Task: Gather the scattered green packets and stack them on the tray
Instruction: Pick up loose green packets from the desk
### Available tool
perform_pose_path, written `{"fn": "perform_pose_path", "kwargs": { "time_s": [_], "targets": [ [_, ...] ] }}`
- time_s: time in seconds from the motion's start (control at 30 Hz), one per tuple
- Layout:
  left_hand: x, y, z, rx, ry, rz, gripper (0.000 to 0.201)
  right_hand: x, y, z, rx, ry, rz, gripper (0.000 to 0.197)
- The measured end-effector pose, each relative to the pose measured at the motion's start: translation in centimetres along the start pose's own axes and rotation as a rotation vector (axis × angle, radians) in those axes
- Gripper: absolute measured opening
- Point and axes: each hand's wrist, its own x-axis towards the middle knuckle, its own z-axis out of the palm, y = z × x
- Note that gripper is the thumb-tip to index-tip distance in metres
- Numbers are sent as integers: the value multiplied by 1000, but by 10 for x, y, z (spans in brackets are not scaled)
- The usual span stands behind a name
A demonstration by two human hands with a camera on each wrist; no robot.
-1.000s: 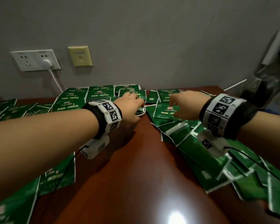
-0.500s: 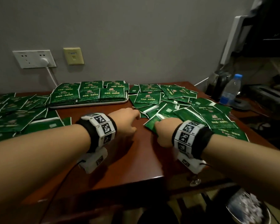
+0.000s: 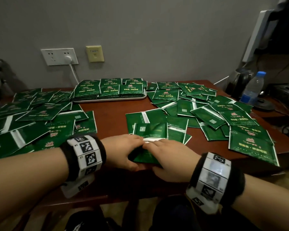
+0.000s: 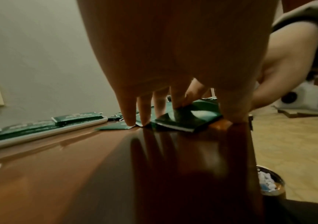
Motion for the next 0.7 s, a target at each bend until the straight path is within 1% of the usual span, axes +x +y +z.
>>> {"fn": "perform_pose_path", "kwargs": {
  "time_s": [0.07,0.13,0.23,0.3,0.37,0.4,0.47,0.5,0.53,0.63,0.7],
  "targets": [
    [-5,-1,11,-23,33,19,87,-5,0,7,38,13,4,75],
    [-7,0,20,-11,66,22,91,-7,1,12,39,25,3,78],
    [-12,3,25,65,69,-19,97,-7,1,10,22,35,-13,72],
    [-16,6,23,132,95,-12,96,-6,0,4,12,5,-38,65],
    [-20,5,18,161,117,6,84,-4,2,-4,34,-31,-52,57],
    [-22,5,15,156,120,16,73,-2,3,-8,62,-45,-37,51],
    [-26,2,10,128,146,28,45,4,6,-18,115,-40,20,38],
    [-27,0,7,107,168,4,32,9,9,-23,128,-22,55,32],
    [-28,-3,2,74,193,-42,24,15,11,-28,139,2,87,27],
    [-26,-18,-16,-55,302,-186,14,39,17,-41,165,92,151,19],
    [-21,-32,-29,-71,362,-238,13,60,21,-45,186,111,196,22]
  ]
}}
